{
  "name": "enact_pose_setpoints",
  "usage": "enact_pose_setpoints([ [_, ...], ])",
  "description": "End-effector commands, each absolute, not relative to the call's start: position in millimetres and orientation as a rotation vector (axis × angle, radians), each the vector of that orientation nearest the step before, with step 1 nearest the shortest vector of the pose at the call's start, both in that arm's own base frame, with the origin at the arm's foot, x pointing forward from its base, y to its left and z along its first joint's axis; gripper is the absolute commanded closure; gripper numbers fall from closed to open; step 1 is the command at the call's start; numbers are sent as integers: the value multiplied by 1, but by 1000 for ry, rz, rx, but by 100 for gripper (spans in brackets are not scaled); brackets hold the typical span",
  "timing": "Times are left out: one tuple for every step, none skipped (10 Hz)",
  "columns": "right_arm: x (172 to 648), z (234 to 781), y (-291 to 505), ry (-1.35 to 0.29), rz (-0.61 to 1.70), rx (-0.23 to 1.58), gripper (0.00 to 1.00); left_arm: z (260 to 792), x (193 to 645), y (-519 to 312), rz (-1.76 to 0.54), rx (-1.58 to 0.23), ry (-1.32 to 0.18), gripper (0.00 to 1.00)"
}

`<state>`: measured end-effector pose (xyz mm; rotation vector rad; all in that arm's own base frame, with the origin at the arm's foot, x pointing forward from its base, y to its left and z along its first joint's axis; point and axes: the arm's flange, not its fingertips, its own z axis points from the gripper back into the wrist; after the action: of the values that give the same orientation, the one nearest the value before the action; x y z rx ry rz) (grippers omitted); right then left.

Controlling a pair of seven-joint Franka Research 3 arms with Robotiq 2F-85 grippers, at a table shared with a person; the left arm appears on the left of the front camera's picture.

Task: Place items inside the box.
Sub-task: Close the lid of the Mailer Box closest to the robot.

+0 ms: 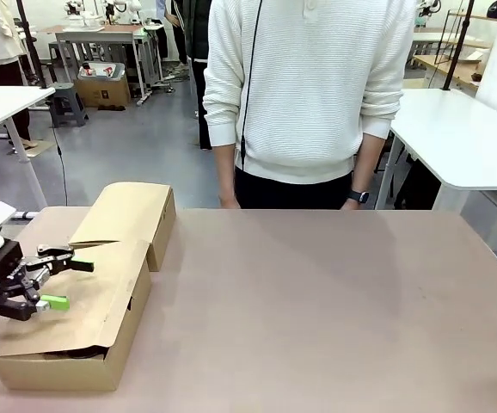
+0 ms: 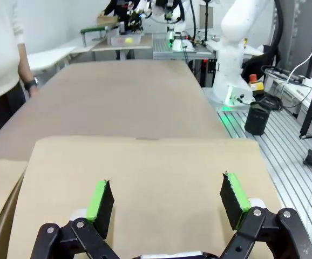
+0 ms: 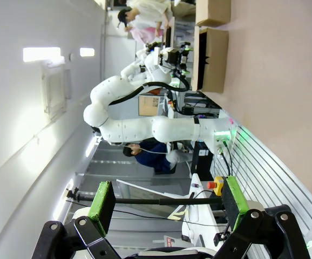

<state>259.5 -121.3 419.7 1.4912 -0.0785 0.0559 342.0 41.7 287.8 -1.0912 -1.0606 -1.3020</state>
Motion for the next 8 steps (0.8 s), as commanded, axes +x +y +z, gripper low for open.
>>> enact_pose_setpoints([
  [258, 421, -123, -92, 69, 1499, 0, 282, 332, 31, -1286, -1051, -1039, 0],
  [258, 421, -123, -92, 69, 1499, 0, 287, 334, 36, -1265, -1024, -1079, 0],
  [258, 421, -123, -92, 69, 1499, 0, 296, 337, 40, -1256, -939, -1154, 0],
  [258, 421, -123, -92, 69, 1499, 0, 300, 339, 44, -1263, -922, -1175, 0],
  [258, 421, -123, -92, 69, 1499, 0, 303, 338, 50, -1277, -923, -1166, 0],
  [258, 421, -123, -92, 69, 1499, 0, 319, 337, 60, -1266, -957, -1213, 0],
  [258, 421, -123, -92, 69, 1499, 0, 347, 332, 76, -1219, -1022, -1297, 0],
  [258, 421, -123, -92, 69, 1499, 0, 379, 323, 98, -1177, -973, -1364, 0],
])
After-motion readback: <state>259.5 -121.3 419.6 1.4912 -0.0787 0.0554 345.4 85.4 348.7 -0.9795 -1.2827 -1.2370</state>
